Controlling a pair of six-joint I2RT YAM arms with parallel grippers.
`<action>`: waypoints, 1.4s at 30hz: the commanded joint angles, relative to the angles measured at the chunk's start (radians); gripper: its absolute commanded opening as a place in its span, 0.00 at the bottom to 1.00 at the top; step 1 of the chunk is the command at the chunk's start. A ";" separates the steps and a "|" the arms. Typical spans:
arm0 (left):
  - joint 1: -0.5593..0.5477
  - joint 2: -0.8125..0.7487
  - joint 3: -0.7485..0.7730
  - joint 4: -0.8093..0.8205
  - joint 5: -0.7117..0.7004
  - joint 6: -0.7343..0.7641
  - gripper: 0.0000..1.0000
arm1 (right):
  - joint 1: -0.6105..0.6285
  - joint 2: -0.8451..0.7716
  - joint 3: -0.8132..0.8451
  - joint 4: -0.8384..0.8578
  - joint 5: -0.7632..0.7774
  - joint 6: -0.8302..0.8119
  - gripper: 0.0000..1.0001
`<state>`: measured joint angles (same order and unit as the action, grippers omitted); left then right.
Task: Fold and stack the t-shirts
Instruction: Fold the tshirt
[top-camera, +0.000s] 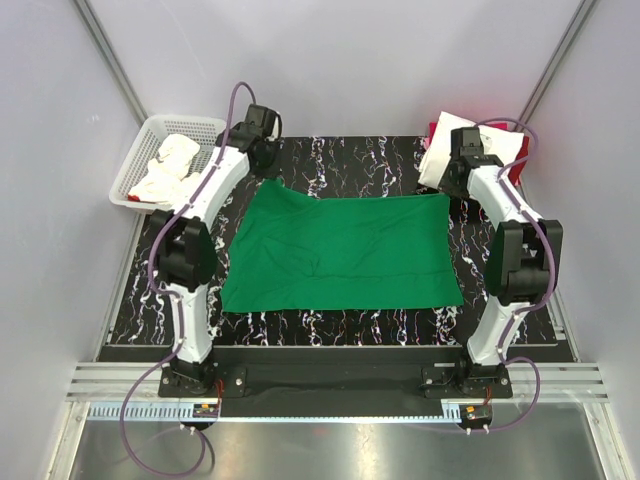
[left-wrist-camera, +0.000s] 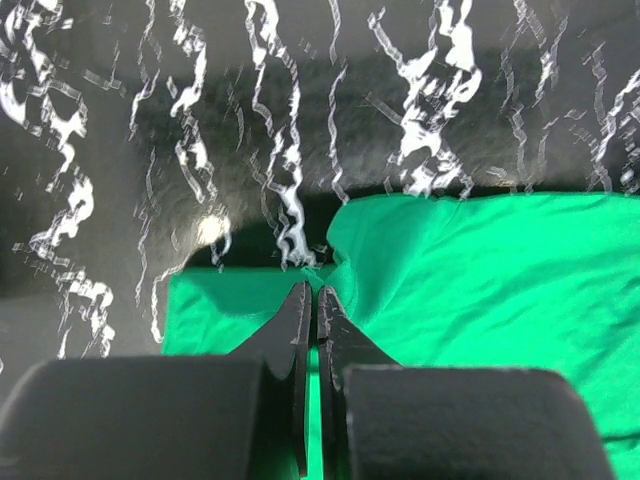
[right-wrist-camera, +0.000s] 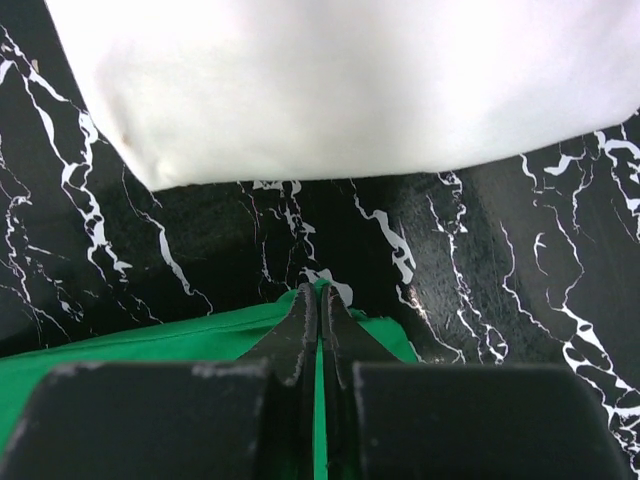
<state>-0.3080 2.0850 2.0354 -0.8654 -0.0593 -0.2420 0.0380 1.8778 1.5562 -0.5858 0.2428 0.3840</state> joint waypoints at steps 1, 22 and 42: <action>-0.002 -0.170 -0.100 0.060 -0.050 0.023 0.00 | -0.004 -0.088 -0.025 0.014 -0.022 -0.007 0.00; -0.013 -0.525 -0.606 0.141 -0.146 -0.019 0.00 | -0.009 -0.295 -0.338 0.064 -0.027 0.059 0.00; -0.046 -0.615 -0.822 0.072 -0.264 -0.187 0.00 | -0.012 -0.365 -0.505 0.095 0.018 0.098 0.00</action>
<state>-0.3527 1.5112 1.2293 -0.7628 -0.2657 -0.3481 0.0315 1.5436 1.0657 -0.5270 0.2245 0.4580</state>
